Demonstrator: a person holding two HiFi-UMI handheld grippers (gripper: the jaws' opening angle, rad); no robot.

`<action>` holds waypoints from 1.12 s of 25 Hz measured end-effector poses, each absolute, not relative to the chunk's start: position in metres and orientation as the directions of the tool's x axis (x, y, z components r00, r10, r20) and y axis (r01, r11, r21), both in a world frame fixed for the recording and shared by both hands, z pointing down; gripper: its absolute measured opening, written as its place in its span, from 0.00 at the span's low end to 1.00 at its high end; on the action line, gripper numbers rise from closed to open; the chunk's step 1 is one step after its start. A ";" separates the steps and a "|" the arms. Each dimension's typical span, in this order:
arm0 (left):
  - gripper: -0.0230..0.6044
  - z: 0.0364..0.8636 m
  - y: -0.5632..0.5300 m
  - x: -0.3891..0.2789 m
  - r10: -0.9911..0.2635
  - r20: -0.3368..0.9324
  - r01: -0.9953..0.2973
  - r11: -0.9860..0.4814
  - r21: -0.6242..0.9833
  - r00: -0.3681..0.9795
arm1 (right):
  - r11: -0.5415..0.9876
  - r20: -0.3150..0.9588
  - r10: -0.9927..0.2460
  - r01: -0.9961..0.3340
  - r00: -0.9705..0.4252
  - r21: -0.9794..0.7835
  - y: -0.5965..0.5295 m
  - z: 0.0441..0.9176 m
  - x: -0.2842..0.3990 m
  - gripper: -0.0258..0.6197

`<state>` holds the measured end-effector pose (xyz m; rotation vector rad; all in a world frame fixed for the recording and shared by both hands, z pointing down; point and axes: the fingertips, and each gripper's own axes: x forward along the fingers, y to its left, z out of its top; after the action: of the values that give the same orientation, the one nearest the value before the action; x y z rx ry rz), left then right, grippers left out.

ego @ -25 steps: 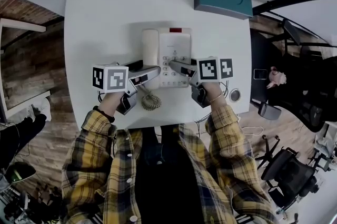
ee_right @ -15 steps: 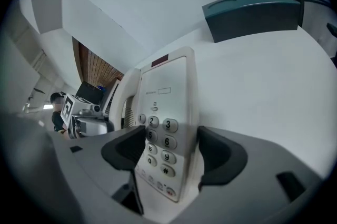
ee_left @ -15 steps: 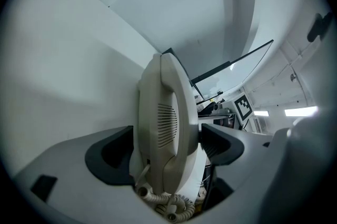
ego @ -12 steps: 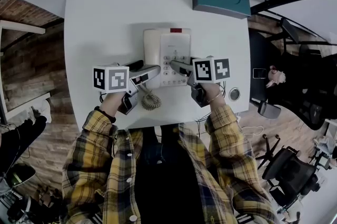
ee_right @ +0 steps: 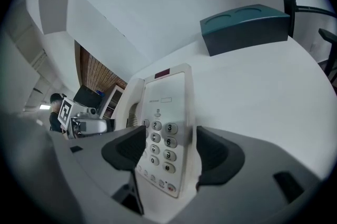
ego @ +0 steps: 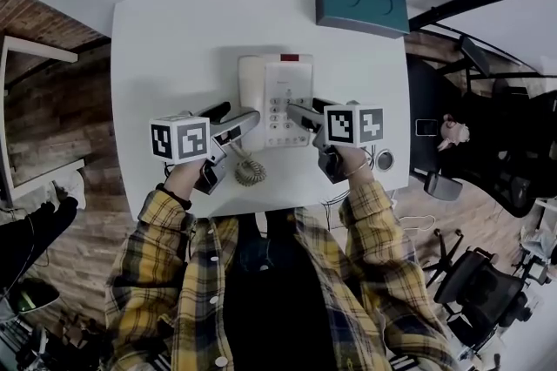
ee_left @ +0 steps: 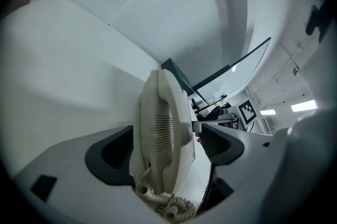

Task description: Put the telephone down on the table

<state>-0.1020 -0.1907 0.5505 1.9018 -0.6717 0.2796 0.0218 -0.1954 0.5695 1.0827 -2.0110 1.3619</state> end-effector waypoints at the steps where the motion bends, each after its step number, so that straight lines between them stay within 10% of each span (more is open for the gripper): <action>1: 0.70 0.548 -0.191 -0.104 -0.334 0.480 -0.574 -0.293 0.765 0.811 | 0.197 0.742 -0.351 -0.820 -0.571 -0.538 -0.196 0.566 0.022 0.50; 28: 0.70 0.417 -0.191 -0.096 -0.451 0.326 -0.539 -0.507 0.672 0.831 | 0.500 0.517 -0.534 -0.743 -0.668 -0.444 -0.200 0.406 -0.020 0.41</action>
<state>-0.0965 -0.1914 0.4169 2.1860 -0.7211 0.1369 -0.0202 -0.2004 0.4060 1.0731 -2.4350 0.9458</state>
